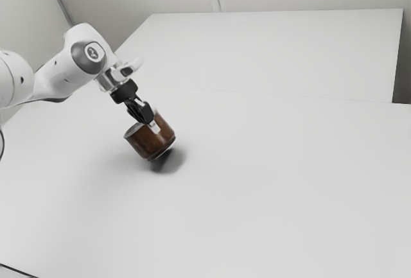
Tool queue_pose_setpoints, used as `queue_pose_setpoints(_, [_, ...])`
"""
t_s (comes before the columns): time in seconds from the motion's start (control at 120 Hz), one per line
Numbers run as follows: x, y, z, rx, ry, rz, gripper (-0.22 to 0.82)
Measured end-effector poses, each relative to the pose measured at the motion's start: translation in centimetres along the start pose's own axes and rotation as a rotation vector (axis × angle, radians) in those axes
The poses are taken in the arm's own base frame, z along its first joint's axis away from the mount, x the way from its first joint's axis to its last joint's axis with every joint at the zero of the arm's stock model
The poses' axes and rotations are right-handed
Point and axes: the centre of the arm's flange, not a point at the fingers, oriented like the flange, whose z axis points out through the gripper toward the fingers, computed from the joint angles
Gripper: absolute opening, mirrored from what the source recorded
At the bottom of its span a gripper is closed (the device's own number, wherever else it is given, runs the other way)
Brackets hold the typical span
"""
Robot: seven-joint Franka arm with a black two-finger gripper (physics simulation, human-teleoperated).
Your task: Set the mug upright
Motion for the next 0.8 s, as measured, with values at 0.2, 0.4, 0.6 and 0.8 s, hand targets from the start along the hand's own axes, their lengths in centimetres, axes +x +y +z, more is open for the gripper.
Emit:
queue_pose_setpoints(0.2, [-1.1, 1.0, 2.7, 0.251, -0.032, 0.103, -0.18])
queue_pose_setpoints(0.4, [-1.5, 2.8, 4.7, 0.394, -0.009, 0.200, -0.18])
queue_pose_setpoints(0.6, [-2.0, 3.2, 5.7, 0.466, 0.021, 0.240, -0.17])
queue_pose_setpoints(0.8, [-2.7, 3.8, 6.3, 0.477, 0.018, 0.245, -0.17])
